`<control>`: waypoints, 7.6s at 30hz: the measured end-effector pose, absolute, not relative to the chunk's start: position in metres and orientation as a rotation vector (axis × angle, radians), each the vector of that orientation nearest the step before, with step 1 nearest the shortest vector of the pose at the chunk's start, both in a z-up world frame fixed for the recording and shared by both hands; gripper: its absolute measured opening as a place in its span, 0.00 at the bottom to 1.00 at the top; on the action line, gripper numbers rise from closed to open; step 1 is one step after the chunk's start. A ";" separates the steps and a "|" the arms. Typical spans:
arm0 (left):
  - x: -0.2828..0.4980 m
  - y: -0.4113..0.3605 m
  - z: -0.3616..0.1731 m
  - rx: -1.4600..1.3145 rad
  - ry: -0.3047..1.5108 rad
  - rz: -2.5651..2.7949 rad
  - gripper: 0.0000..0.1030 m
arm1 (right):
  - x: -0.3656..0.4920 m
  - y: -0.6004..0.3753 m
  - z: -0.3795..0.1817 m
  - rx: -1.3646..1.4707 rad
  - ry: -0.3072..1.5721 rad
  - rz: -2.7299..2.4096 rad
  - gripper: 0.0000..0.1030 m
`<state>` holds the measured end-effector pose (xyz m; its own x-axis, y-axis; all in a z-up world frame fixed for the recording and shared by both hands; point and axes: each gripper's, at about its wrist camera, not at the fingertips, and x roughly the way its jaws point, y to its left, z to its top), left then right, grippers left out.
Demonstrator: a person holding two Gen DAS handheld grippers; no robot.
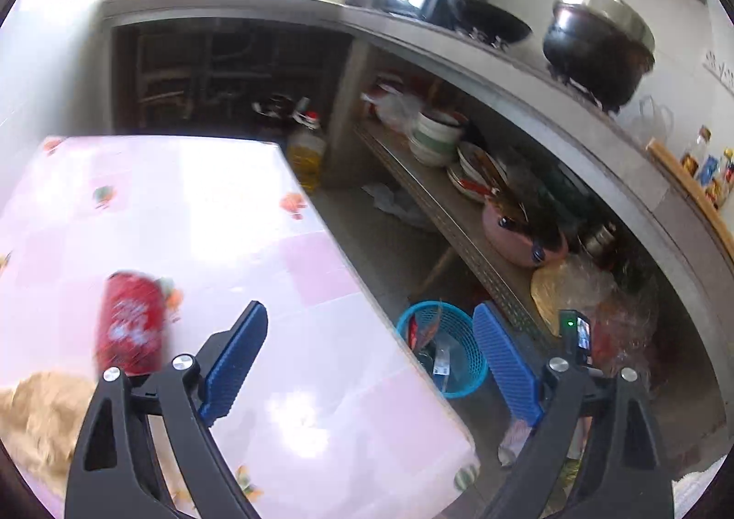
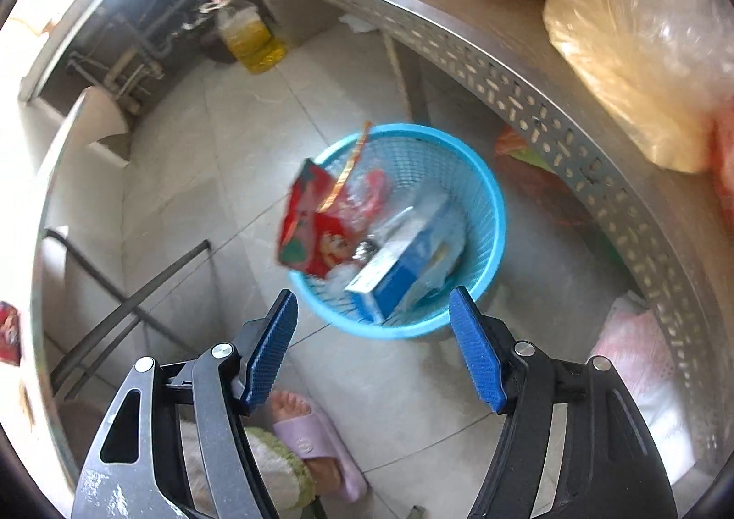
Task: Collect trash
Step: 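Move both tools back over the table toward the beige cloth and red can, then pinch the beige cloth with the left gripper while the right grasps the red milk can, then lift the red milk can with the right gripper while the left holds the cloth, then gather the beige cloth into a bunch with the left gripper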
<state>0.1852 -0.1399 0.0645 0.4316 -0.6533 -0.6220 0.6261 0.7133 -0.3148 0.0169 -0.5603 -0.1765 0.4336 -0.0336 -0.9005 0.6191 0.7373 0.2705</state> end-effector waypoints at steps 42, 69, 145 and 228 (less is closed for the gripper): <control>0.229 0.058 -0.062 0.021 0.979 -0.264 0.86 | 0.143 -0.234 -0.041 0.382 1.051 0.355 0.80; 0.190 0.042 -0.060 0.022 0.926 -0.340 0.08 | 0.240 -0.206 -0.077 0.708 1.159 0.328 0.81; 0.153 0.048 -0.092 -0.749 1.271 -0.888 0.06 | 0.031 -0.261 -0.041 0.169 0.844 0.208 0.45; 0.132 0.046 -0.066 -0.227 1.128 -0.846 0.28 | 0.129 -0.172 -0.099 0.279 1.152 0.634 0.11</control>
<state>0.1324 0.0455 -0.0665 0.1633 -0.6942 -0.7010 0.4785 0.6771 -0.5590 0.1286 -0.1720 -0.0995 0.2583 0.5975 -0.7591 -0.3212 0.7942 0.5158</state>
